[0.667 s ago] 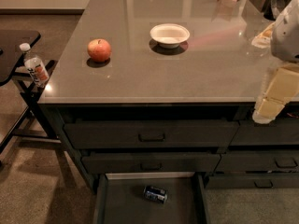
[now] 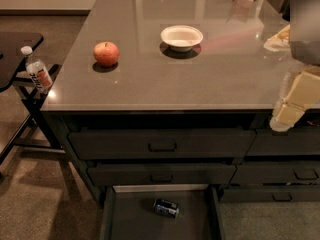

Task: Pick pepsi can from bottom drawer and place on counter

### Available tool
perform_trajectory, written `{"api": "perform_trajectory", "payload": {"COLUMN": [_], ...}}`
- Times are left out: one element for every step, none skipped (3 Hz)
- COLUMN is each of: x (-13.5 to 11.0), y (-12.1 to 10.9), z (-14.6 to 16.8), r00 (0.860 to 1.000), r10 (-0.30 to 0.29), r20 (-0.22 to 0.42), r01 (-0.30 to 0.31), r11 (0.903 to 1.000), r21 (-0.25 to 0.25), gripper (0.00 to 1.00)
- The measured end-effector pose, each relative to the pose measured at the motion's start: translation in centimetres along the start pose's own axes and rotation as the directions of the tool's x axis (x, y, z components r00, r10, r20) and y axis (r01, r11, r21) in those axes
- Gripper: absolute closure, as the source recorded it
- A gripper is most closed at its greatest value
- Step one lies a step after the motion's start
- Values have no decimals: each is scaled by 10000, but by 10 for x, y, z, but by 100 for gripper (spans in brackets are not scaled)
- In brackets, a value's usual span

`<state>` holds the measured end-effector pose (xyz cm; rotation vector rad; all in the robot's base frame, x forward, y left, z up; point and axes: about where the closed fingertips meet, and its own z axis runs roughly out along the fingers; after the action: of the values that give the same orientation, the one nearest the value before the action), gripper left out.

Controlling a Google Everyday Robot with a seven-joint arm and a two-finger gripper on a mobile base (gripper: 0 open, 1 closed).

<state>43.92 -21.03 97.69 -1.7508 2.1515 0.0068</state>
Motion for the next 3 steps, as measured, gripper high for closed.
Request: {"api": "perform_trajectory", "payload": {"x": [1, -14, -14], "y": [-3, -4, -4], "z": [4, 13, 13], "r00": [9836, 9342, 9342], "r10": [-457, -442, -442], "r20": [1743, 3541, 3541], "r01": [557, 988, 988], "r11": [9971, 9855, 9855], "r21": [-528, -1378, -1378], "gripper": [0, 0, 0]}}
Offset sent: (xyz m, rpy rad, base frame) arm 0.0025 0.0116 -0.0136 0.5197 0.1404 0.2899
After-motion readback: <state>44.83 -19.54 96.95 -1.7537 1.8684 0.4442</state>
